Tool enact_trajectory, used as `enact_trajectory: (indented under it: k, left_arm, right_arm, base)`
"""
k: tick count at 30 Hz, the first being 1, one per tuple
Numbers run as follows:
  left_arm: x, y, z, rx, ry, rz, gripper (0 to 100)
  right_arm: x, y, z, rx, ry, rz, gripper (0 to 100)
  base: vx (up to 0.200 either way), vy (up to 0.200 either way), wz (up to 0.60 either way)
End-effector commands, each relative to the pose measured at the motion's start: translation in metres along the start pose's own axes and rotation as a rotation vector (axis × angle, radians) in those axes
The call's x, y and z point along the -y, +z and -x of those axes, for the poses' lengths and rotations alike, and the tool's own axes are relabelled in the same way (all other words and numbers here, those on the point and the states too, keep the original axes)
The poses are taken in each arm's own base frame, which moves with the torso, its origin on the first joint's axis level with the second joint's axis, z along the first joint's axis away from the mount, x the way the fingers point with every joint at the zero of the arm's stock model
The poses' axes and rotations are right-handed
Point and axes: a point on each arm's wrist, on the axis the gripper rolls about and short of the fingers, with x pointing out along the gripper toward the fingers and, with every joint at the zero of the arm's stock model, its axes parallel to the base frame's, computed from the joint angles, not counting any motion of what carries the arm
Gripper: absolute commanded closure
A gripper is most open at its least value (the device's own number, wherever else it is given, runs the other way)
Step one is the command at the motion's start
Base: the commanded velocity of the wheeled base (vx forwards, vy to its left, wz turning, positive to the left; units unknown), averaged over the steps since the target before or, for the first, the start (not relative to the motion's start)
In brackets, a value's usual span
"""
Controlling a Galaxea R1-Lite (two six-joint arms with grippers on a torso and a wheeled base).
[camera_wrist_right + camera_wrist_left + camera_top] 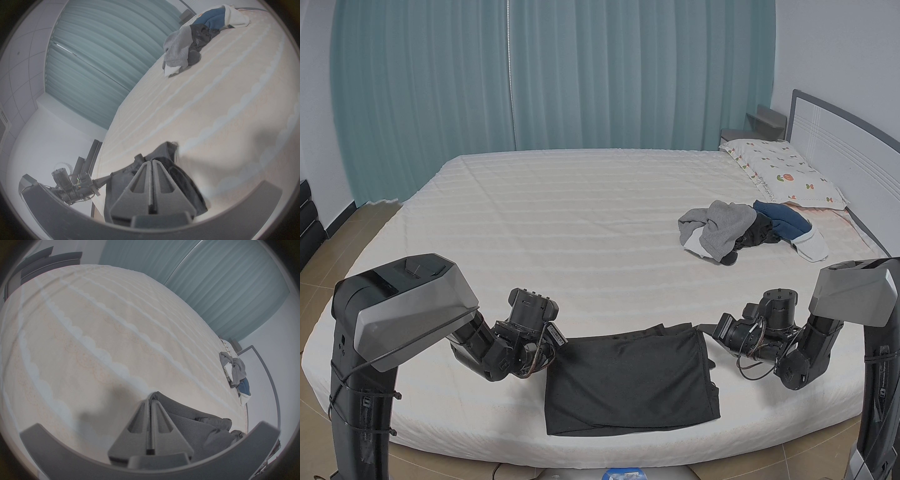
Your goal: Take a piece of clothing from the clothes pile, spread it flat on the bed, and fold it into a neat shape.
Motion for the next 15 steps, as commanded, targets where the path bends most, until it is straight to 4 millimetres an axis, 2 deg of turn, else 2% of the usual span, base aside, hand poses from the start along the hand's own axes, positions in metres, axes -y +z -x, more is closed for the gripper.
enact_trajectory:
  k: [1, 13, 15]
  left_arm:
    - [-0.001, 0.004, 0.001, 0.008, 0.001, 0.009, 100]
    - [-0.003, 0.004, -0.001, 0.008, 0.009, 0.01, 100]
    - [-0.004, 0.005, -0.002, 0.007, 0.011, 0.012, 100]
  right_arm:
    - [0.0, 0.004, -0.002, 0.015, 0.008, 0.0, 100]
    - [0.003, 0.002, -0.005, 0.006, 0.001, -0.006, 100]
    - [0.008, 0.0, -0.013, 0.007, -0.003, -0.008, 100]
  base:
    - [0.0, 0.0, 0.0]
    - [0.0, 0.0, 0.0]
    - [0.0, 0.0, 0.0]
